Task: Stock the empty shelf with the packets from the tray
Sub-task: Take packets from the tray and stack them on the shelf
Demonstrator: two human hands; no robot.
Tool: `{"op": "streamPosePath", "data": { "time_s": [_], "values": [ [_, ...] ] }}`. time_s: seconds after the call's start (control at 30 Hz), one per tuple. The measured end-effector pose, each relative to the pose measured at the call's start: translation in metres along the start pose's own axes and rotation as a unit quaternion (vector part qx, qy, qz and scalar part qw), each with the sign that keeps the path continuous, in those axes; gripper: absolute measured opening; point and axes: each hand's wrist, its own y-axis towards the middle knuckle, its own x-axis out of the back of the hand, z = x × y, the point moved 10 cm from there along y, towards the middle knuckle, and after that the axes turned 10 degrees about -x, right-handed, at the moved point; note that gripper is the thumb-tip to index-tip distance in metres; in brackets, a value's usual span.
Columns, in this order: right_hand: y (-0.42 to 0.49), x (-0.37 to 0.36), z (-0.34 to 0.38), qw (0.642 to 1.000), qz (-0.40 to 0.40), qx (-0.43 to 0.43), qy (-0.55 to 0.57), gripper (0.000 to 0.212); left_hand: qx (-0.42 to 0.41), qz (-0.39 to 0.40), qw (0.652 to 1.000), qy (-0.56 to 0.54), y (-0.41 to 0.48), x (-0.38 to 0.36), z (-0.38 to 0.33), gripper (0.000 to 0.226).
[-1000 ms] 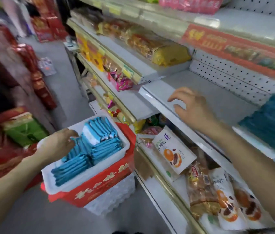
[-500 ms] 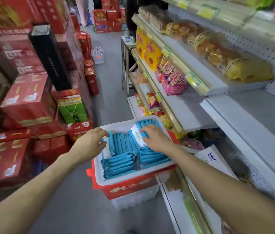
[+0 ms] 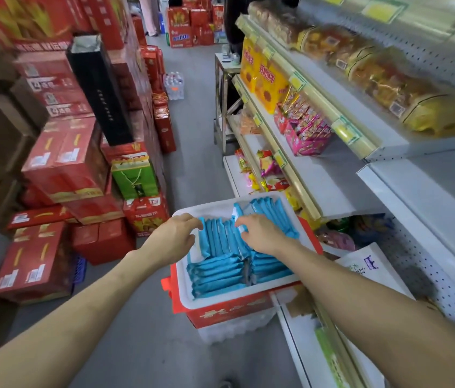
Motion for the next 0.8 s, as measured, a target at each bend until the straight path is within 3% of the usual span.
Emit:
{"op": "streamPosePath", "data": {
  "time_s": [0.4, 0.63, 0.8],
  "values": [
    [-0.051, 0.093, -0.037, 0.986, -0.125, -0.053, 0.095, 0.043, -0.056, 0.066, 0.996, 0.004, 0.053, -0.024, -0.023, 0.042],
    [-0.093, 0.127, -0.072, 0.974, -0.155, -0.087, 0.14, 0.041, -0.146, 0.123, 0.981, -0.018, 0.107, -0.042, -0.072, 0.052],
    [-0.12, 0.134, -0.091, 0.97, -0.168, -0.11, 0.14, 0.039, -0.206, 0.176, 0.962, 0.032, 0.136, -0.054, -0.095, 0.06]
  ]
}}
